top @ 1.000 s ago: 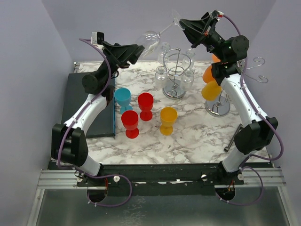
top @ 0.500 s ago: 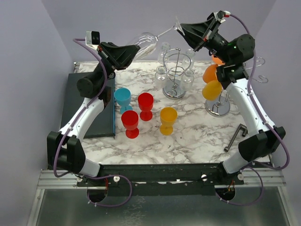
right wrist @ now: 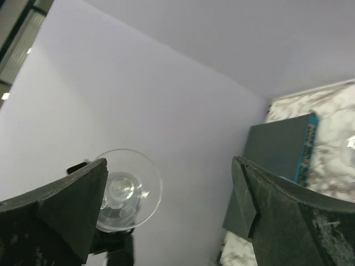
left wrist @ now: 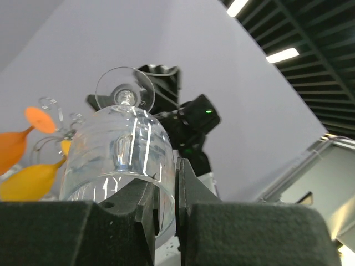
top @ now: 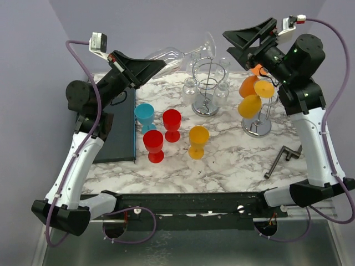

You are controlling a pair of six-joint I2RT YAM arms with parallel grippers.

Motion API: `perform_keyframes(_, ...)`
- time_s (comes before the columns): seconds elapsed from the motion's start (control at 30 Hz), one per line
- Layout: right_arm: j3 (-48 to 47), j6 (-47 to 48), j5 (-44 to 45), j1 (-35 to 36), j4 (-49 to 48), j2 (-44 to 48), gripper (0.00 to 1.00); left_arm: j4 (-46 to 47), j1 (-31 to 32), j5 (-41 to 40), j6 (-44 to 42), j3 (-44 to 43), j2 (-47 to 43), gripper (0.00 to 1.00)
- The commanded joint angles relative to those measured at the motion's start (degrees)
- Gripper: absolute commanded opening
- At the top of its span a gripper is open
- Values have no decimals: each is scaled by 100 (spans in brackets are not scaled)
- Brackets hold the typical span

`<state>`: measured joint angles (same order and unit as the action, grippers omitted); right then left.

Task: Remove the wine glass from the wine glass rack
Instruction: Place the wine glass at the center of the board.

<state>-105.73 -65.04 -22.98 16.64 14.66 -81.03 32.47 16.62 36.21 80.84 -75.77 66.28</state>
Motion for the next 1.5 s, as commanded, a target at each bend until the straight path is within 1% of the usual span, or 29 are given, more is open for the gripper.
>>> perform_keyframes(0.0,-616,1580,1466,-47,1661,259,100,-3286,19,25,-1675,-896,-168,0)
perform_keyframes(0.07,-874,1977,1823,-60,2097,243,100,-4203,24,-8,-2072,-1213,-135,0)
perform_keyframes(0.1,-976,2176,2038,-56,2298,236,100,-4501,25,-28,-2226,-1295,-129,0)
perform_keyframes(0.2,-1029,2616,2527,-56,2507,345,100,-5539,25,-113,-2694,-1544,-114,0)
perform_keyframes(0.37,-907,3020,2562,-59,2629,490,100,-7120,165,-414,-3475,-1730,-208,0)
perform_keyframes(0.47,-816,3152,2377,-56,2595,506,100,-7975,741,-1026,-3964,-1971,-139,0)
perform_keyframes(0.57,-849,3213,2342,-57,2655,447,100,-8491,1413,-1767,-4150,-2032,-133,0)
perform_keyframes(0.6,-876,3232,2174,-52,2685,432,100,-8653,1624,-1957,-4171,-2029,-125,0)
perform_keyframes(0.67,-918,3285,2153,-53,2717,397,100,-8844,1953,-2190,-4164,-1914,-114,0)
perform_keyframes(0.77,-985,3332,2155,-56,2753,370,100,-9283,2456,-2830,-4188,-1900,-69,0)
perform_keyframes(0.9,-956,3349,2166,-59,2720,400,100,-9904,2898,-3442,-4350,-2009,102,0)
perform_keyframes(0.97,-919,3361,2136,-58,2662,403,100,-9991,3176,-3649,-4383,-1886,227,0)
perform_keyframes(1.1,-1055,3443,2128,-56,2718,264,100,-10078,3866,-4330,-4358,-1648,619,0)
perform_keyframes(1.27,-1411,3504,2111,-54,2862,-48,100,-10067,4079,-4675,-4417,-1516,1070,0)
perform_keyframes(1.47,-1715,3506,1986,-57,2876,-428,100,-9825,4104,-4667,-4634,-1338,1577,0)
